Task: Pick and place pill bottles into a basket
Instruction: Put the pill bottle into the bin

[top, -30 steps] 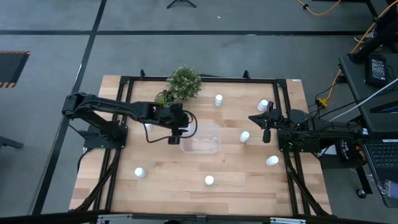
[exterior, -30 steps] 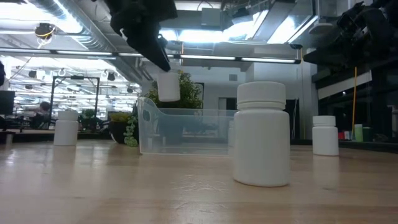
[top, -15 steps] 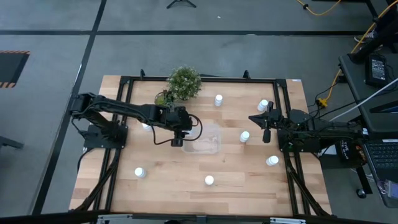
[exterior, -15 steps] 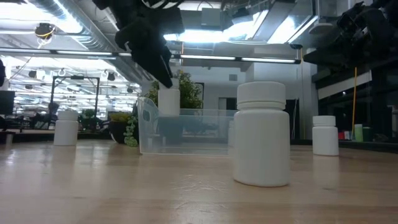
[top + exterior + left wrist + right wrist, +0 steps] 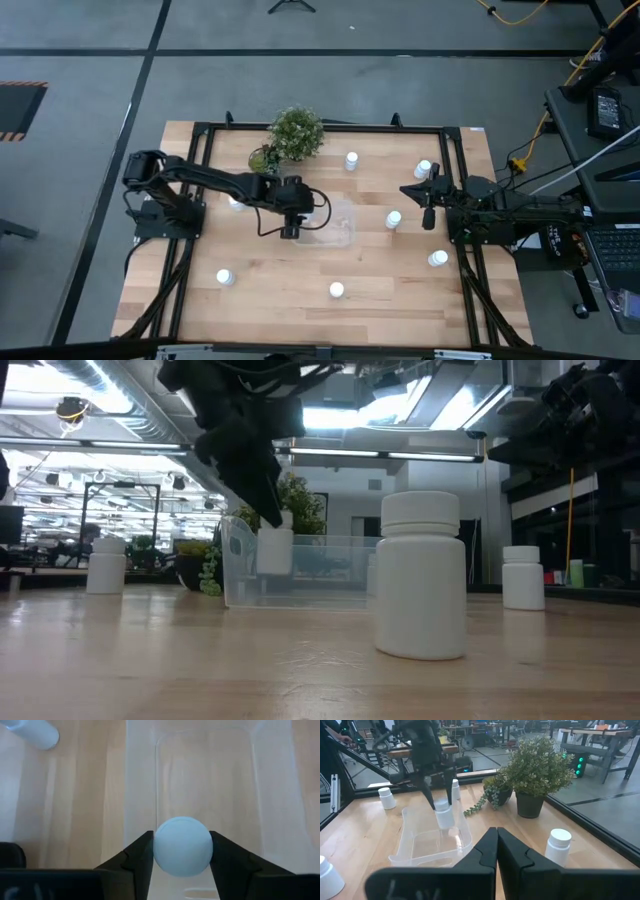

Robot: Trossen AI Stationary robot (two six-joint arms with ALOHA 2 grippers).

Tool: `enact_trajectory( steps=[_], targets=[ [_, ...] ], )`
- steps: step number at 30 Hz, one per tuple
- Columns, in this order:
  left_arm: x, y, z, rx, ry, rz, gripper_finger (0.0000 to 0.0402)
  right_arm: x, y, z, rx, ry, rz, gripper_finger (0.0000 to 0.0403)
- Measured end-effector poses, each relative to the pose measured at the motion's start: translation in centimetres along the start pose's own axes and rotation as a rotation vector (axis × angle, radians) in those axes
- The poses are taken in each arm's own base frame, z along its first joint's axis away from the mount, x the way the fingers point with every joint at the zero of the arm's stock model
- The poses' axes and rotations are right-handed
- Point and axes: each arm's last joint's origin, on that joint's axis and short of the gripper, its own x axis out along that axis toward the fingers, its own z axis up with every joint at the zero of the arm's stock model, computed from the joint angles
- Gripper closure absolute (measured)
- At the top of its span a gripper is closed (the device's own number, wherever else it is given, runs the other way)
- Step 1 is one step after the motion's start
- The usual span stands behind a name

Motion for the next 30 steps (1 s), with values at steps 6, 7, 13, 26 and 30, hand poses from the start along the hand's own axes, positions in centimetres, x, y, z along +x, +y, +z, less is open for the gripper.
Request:
enact_trajectory(
  steps=[6,7,13,26,30],
  targets=[
    [1.0,-0.1,-0.1,0.001,0.015,0.004,0.0245,0.0,0.0,0.0,0.002,0.003,0.0,0.0391],
    [1.1,-0.1,-0.1,0.001,0.02,0.013,0.0245,0.0,0.0,0.0,0.002,0.004,0.0,0.0391],
    [1.3,-0.1,-0.1,0.0,0.024,0.029,0.0245,0.0,0.0,0.0,0.002,0.004,0.0,0.0391],
    [1.4,-0.2,-0.1,-0.025,0.026,0.016,0.0233,0.0,0.0,0.0,0.001,0.004,0.0,0.0391],
    [1.4,-0.2,-0.1,-0.027,0.026,0.014,0.0233,0.0,0.0,0.0,0.001,0.004,0.0,0.0391]
  ],
)
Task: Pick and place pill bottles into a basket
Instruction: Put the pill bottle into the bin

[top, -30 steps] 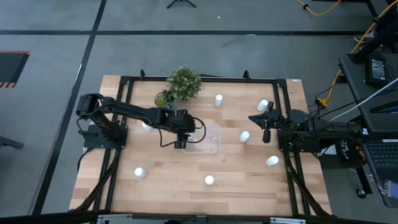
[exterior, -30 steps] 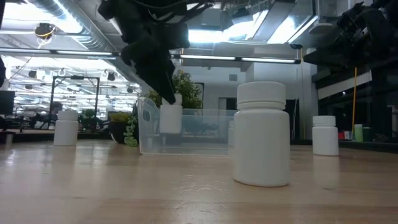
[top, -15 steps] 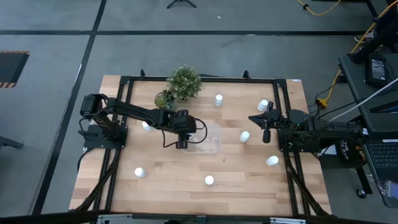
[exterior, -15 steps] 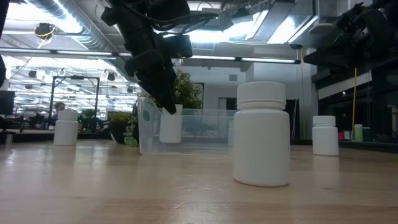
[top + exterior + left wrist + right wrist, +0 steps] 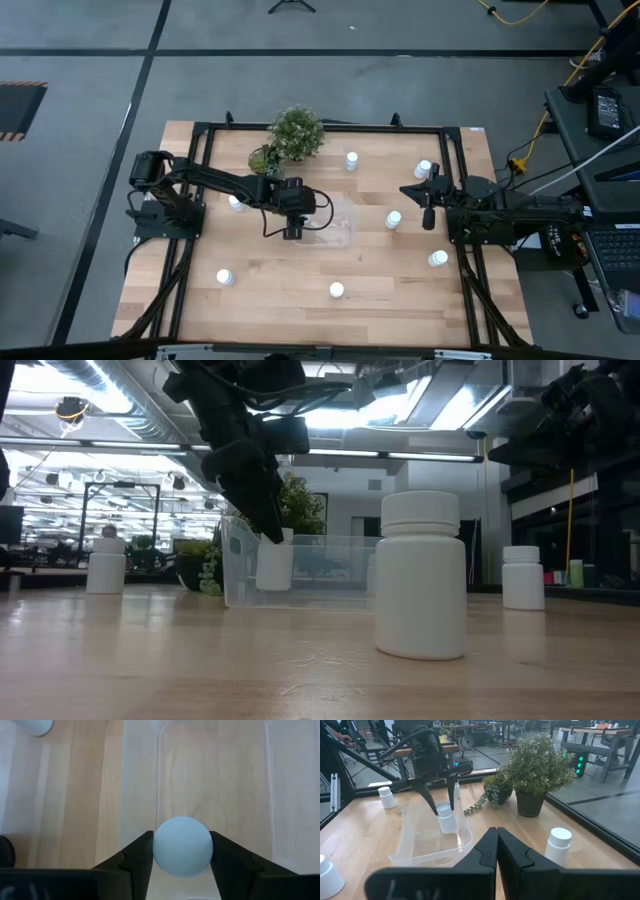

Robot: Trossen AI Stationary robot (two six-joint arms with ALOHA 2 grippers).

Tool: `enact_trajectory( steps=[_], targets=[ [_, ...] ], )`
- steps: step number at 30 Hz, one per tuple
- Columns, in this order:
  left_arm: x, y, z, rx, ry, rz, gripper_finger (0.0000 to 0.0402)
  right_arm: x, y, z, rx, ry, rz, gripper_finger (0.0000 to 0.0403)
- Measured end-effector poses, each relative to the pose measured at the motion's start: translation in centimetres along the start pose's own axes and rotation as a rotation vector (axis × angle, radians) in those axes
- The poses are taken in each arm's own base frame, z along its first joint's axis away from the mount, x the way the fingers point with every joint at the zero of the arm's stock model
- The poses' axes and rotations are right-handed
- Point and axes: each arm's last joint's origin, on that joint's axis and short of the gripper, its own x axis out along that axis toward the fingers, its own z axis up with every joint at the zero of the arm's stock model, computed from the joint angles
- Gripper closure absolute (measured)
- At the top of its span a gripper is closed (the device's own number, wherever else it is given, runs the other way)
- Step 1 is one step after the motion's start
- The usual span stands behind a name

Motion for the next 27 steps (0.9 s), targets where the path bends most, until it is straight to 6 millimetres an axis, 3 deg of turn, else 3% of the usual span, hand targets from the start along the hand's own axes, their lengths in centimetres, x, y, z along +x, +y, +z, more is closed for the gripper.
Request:
enact_trajectory(
  steps=[7,27],
  targets=[
    [0.0,-0.02,0.0,0.0,0.0,-0.007,0.0214,0.0,0.0,0.0,0.001,0.0,0.0,0.0391],
    [-0.09,-0.05,-0.03,0.004,0.003,-0.021,0.0208,0.0,0.0,0.0,0.002,0.0,0.0,0.0391]
  ],
)
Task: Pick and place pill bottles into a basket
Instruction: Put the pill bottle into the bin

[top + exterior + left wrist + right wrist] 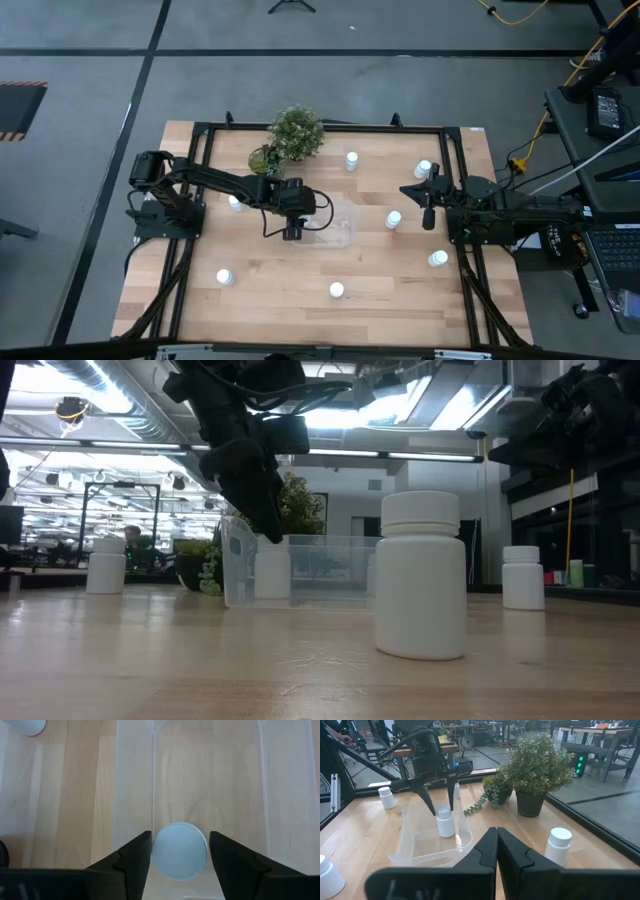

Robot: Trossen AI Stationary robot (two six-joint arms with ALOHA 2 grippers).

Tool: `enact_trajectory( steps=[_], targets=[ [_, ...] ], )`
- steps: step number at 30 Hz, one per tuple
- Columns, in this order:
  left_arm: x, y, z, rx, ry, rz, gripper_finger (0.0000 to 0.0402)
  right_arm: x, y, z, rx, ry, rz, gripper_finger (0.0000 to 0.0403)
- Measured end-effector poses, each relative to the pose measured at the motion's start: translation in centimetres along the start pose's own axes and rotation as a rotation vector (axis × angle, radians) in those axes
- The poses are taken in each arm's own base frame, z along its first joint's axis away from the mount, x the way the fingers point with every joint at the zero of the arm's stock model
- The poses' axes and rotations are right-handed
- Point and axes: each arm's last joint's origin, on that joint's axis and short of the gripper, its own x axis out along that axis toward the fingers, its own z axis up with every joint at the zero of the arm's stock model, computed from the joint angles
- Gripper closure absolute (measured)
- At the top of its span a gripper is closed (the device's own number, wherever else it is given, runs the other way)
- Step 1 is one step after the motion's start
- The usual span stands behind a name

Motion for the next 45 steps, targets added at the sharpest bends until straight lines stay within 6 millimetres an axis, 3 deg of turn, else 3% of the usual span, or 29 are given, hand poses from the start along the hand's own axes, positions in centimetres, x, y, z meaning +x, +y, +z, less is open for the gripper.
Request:
enact_trajectory(
  steps=[16,24,34,39,45],
  targets=[
    [-3.4,0.5,0.1,0.078,-0.066,0.007,0.0215,0.0,0.0,-0.1,-0.002,0.007,0.0,0.0391],
    [-7.2,1.4,-0.9,0.09,-0.056,0.154,0.0217,0.0,0.0,-0.1,-0.004,0.009,-0.001,0.0391],
    [-13.0,2.2,-2.6,0.071,-0.141,0.161,0.0228,0.0,0.0,-0.2,-0.007,0.015,-0.001,0.0391],
    [-14.8,2.4,-3.0,0.036,-0.207,0.162,0.0227,0.0,0.0,-0.2,-0.007,0.015,-0.001,0.0391],
    [-15.8,2.5,-4.6,-0.02,-0.167,0.138,0.0232,0.0,0.0,-0.2,-0.007,0.02,-0.001,0.0391]
  ],
)
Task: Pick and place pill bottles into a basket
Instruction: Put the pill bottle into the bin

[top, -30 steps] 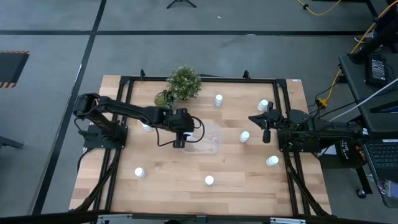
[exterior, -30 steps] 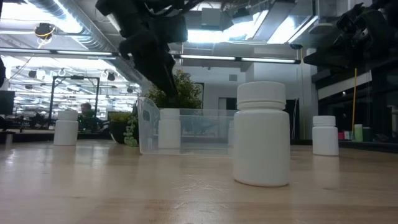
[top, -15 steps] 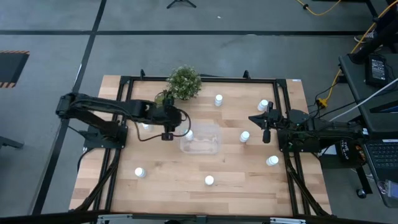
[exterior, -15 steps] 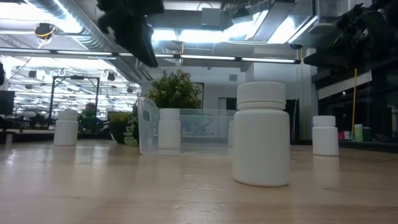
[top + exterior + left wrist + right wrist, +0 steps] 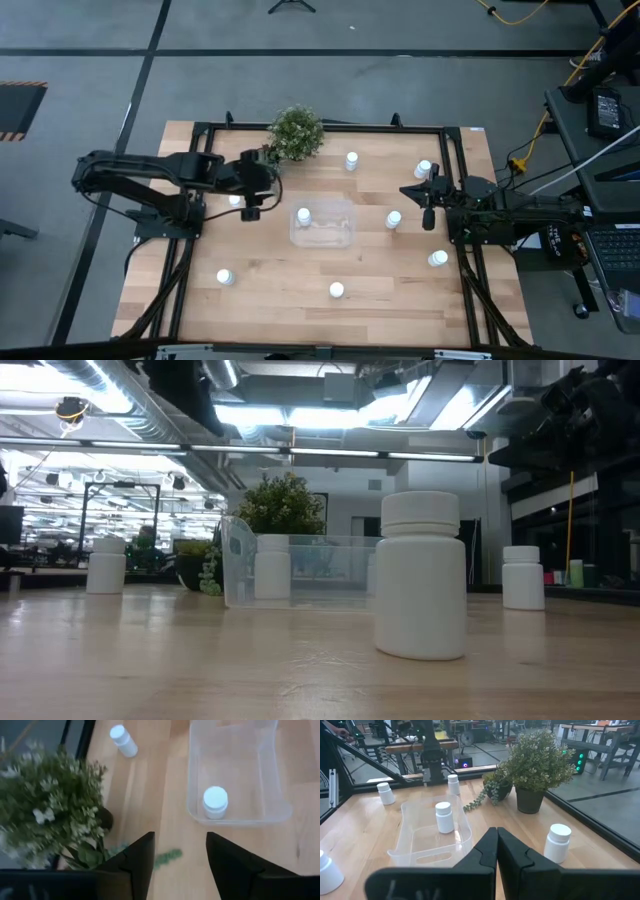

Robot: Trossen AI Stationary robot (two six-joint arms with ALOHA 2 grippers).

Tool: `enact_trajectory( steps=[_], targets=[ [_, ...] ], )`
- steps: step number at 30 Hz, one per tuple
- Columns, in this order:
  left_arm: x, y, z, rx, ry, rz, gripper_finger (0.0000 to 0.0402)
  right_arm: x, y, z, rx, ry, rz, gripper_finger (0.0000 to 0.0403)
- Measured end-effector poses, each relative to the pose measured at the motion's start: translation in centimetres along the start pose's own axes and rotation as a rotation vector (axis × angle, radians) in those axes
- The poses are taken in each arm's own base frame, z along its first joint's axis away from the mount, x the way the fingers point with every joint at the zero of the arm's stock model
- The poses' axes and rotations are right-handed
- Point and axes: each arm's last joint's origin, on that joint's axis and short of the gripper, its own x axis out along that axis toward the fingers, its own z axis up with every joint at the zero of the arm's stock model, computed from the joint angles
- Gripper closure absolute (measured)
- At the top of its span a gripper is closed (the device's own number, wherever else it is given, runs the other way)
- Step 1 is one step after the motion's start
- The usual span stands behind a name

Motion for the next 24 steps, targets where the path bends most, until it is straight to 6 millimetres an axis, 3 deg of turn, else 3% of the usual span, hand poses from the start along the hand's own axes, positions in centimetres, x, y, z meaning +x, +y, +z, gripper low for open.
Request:
enact_trajectory(
  steps=[17,24],
  targets=[
    [1.6,-0.3,-6.6,-0.3,-0.006,0.106,0.0263,0.0,0.0,-0.1,0.001,0.015,-0.001,0.0391],
    [1.1,-0.2,-7.5,-0.497,0.052,0.14,0.0283,0.0,0.0,-0.2,0.001,0.017,-0.001,0.0391]
  ],
)
